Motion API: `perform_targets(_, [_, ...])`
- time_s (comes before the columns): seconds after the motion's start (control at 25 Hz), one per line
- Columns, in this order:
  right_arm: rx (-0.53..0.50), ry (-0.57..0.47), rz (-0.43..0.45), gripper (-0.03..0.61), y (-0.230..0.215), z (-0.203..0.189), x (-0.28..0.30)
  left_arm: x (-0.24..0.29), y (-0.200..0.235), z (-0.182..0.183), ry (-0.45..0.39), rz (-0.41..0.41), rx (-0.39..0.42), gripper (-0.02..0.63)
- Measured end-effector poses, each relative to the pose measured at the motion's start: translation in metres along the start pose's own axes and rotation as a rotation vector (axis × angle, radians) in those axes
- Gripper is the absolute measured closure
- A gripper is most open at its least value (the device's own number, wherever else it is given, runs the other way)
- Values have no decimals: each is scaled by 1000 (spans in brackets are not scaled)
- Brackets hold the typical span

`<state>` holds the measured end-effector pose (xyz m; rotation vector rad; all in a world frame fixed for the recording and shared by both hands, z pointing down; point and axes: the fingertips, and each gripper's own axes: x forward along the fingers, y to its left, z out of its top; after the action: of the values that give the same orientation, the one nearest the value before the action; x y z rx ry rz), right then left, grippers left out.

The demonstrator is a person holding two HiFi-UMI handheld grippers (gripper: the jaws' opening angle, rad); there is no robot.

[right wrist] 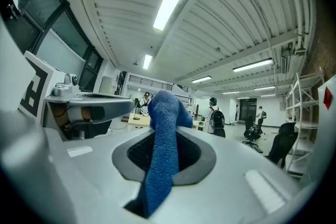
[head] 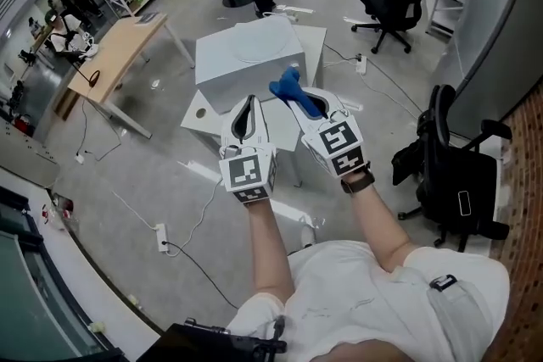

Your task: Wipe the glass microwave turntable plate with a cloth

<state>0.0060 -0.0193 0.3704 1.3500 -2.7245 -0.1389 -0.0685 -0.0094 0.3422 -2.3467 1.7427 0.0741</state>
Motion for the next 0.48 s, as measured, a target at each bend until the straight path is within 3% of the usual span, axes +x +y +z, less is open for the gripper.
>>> perform_targets(0.12, [12,-21,-17,523,-4,2,24,18,22,-8,-2,-10,3,614])
perform_targets(0.28, [0,-8,-17,523,-12,-10,52,38,43,-24,9,1,-52,614])
perform_targets(0.48, [29,-31,-43,523,-39,-16,91,66,63,-49,30,-2,-46,614])
